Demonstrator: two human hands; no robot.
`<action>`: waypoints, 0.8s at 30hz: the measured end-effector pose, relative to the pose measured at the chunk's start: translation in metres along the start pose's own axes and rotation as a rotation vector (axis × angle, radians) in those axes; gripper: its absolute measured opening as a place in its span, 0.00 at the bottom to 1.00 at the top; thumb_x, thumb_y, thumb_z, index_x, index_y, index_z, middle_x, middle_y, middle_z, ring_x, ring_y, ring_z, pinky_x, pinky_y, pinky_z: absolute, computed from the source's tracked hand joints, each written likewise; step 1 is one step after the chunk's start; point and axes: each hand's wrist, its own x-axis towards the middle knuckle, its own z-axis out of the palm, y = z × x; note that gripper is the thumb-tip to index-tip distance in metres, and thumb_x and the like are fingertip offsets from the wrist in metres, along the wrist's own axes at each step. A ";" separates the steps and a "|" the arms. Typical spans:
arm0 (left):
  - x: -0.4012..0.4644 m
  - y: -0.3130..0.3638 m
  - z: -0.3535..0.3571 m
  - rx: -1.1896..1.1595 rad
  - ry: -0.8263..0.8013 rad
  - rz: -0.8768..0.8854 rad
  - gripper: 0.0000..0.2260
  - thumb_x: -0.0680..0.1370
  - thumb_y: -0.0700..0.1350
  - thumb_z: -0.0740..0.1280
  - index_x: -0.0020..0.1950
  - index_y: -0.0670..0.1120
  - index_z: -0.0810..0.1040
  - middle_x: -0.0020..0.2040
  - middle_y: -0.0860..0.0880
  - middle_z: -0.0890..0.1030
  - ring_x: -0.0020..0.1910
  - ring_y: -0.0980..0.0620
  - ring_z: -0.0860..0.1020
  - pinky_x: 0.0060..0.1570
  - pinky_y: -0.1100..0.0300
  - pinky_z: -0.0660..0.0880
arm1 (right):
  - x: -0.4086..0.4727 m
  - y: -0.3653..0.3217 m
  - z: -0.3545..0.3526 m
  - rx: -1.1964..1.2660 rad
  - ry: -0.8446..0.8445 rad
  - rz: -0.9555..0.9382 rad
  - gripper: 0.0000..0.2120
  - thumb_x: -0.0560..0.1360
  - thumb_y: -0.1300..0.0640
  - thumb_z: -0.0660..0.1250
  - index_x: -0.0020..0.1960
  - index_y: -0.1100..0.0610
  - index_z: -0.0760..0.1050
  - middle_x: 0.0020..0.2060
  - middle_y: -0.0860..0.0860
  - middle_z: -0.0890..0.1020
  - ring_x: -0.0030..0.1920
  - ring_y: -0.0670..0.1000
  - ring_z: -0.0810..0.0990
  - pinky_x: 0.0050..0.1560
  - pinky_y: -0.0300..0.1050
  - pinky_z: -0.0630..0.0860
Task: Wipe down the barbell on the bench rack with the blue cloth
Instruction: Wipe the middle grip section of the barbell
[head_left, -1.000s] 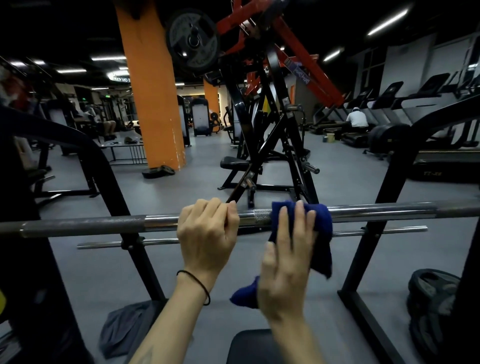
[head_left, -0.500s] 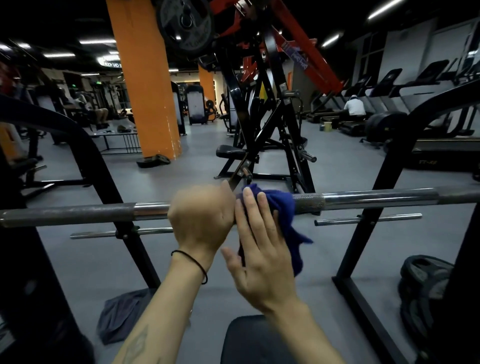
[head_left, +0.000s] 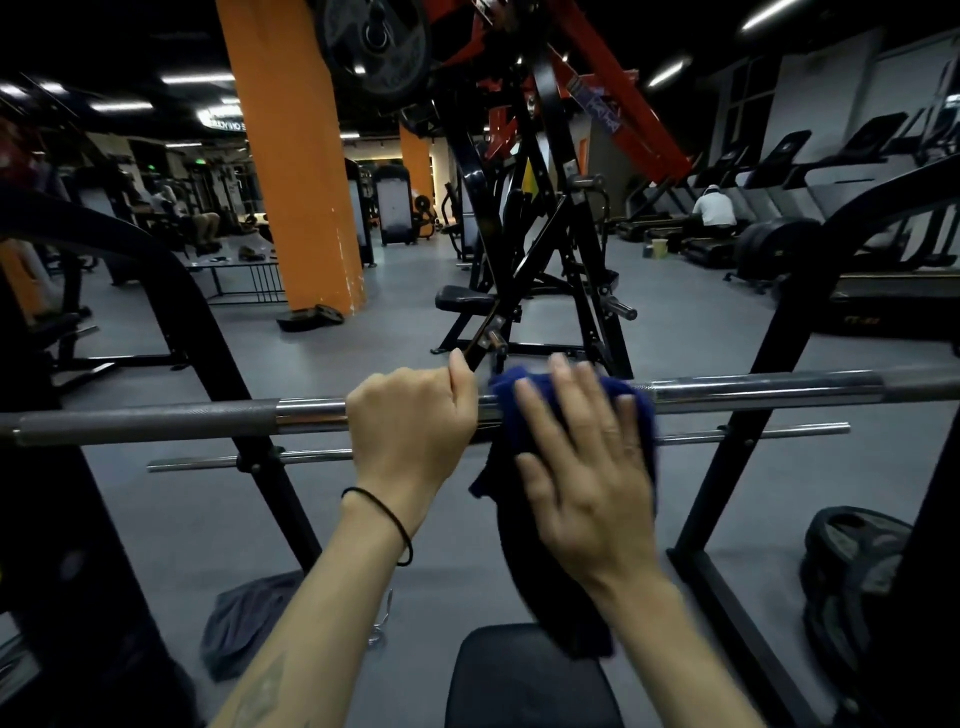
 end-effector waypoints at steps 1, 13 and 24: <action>-0.001 0.000 0.001 -0.007 0.047 -0.003 0.25 0.80 0.46 0.61 0.22 0.45 0.71 0.19 0.49 0.67 0.21 0.49 0.58 0.29 0.62 0.50 | -0.001 0.013 -0.004 -0.018 0.036 0.076 0.25 0.86 0.50 0.54 0.80 0.57 0.63 0.80 0.58 0.63 0.82 0.57 0.57 0.82 0.59 0.47; -0.006 -0.001 0.006 -0.026 0.197 0.038 0.22 0.80 0.44 0.62 0.24 0.44 0.72 0.21 0.47 0.71 0.20 0.47 0.61 0.31 0.61 0.54 | 0.001 0.006 -0.007 0.010 -0.055 -0.015 0.26 0.86 0.49 0.56 0.81 0.55 0.62 0.81 0.57 0.61 0.83 0.56 0.55 0.83 0.51 0.48; -0.007 -0.005 0.009 -0.049 0.209 0.075 0.22 0.80 0.44 0.63 0.25 0.46 0.71 0.22 0.47 0.71 0.20 0.45 0.66 0.32 0.60 0.56 | -0.004 -0.003 -0.003 -0.014 -0.099 -0.120 0.26 0.86 0.48 0.57 0.81 0.56 0.63 0.81 0.58 0.61 0.83 0.58 0.56 0.82 0.56 0.52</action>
